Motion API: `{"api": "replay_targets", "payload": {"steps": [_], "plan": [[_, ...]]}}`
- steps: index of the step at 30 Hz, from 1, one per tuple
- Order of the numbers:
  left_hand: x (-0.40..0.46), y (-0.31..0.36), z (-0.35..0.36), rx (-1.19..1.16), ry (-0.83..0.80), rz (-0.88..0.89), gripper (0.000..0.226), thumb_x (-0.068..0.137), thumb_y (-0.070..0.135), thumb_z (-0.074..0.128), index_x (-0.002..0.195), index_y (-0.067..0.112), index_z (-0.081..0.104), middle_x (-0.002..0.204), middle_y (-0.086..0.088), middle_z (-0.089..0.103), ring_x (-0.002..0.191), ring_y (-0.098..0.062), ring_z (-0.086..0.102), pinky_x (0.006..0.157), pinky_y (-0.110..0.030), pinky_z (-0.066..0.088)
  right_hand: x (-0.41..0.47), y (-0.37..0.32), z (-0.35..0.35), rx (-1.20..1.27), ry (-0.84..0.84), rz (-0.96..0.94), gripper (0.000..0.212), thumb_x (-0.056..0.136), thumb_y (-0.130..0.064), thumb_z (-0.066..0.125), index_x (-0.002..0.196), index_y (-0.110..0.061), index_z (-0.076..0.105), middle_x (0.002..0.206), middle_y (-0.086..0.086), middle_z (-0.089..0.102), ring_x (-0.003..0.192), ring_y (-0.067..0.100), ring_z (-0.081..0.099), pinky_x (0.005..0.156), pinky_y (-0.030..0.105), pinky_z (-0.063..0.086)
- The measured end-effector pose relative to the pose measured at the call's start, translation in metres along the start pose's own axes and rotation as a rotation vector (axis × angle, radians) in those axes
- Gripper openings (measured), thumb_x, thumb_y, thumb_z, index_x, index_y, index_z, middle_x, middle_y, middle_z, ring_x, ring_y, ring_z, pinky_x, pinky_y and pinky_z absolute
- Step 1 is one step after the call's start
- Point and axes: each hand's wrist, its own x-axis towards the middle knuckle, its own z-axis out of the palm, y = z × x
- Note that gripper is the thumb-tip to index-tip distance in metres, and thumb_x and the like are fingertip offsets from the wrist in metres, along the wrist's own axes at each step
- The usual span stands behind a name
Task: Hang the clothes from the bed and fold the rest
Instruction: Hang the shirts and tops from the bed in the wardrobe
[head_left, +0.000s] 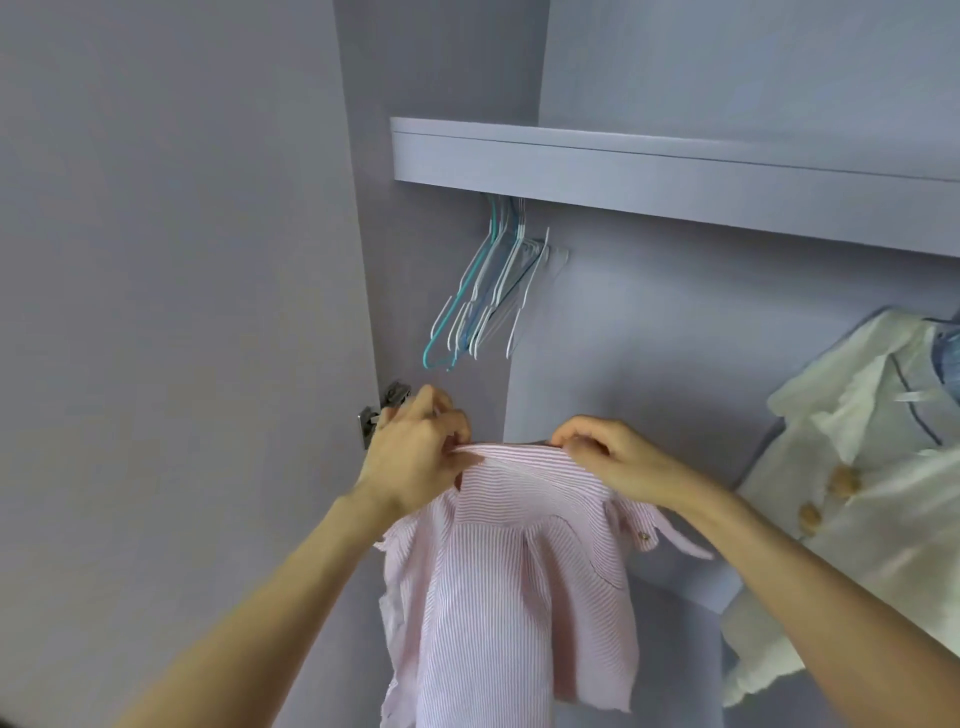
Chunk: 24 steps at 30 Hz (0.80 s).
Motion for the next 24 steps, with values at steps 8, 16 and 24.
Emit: {"api": "replay_targets", "payload": {"steps": [8, 16, 24], "plan": [[0.014, 0.038, 0.006, 0.017, 0.281, -0.016, 0.018, 0.073, -0.002, 0.059, 0.085, 0.01, 0.063, 0.088, -0.004, 0.058, 0.076, -0.028, 0.056, 0.055, -0.029, 0.036, -0.01, 0.033, -0.009, -0.747, 0.187, 0.058, 0.016, 0.084, -0.026, 0.051, 0.099, -0.024, 0.056, 0.108, -0.005, 0.047, 0.104, 0.018, 0.049, 0.082, 0.03, 0.034], [0.028, 0.054, 0.017, -0.158, 0.282, -0.154, 0.024, 0.08, -0.003, 0.049, 0.098, 0.01, 0.057, 0.102, -0.006, 0.057, 0.081, -0.036, 0.056, 0.074, -0.04, 0.045, -0.007, 0.04, -0.001, -0.995, 0.447, 0.117, 0.018, 0.075, -0.024, 0.061, 0.083, -0.011, 0.071, 0.092, 0.007, 0.062, 0.091, 0.028, 0.053, 0.077, 0.037, 0.027], [0.037, 0.042, 0.014, -0.367, 0.314, -0.268, 0.018, 0.077, -0.006, 0.05, 0.083, 0.01, 0.056, 0.077, -0.001, 0.059, 0.076, -0.028, 0.055, 0.066, -0.026, 0.034, -0.012, 0.08, -0.011, -0.526, 0.019, 0.37, 0.022, 0.084, -0.006, 0.046, 0.094, -0.019, 0.062, 0.103, 0.003, 0.06, 0.102, 0.019, 0.053, 0.082, 0.03, 0.041]]}}
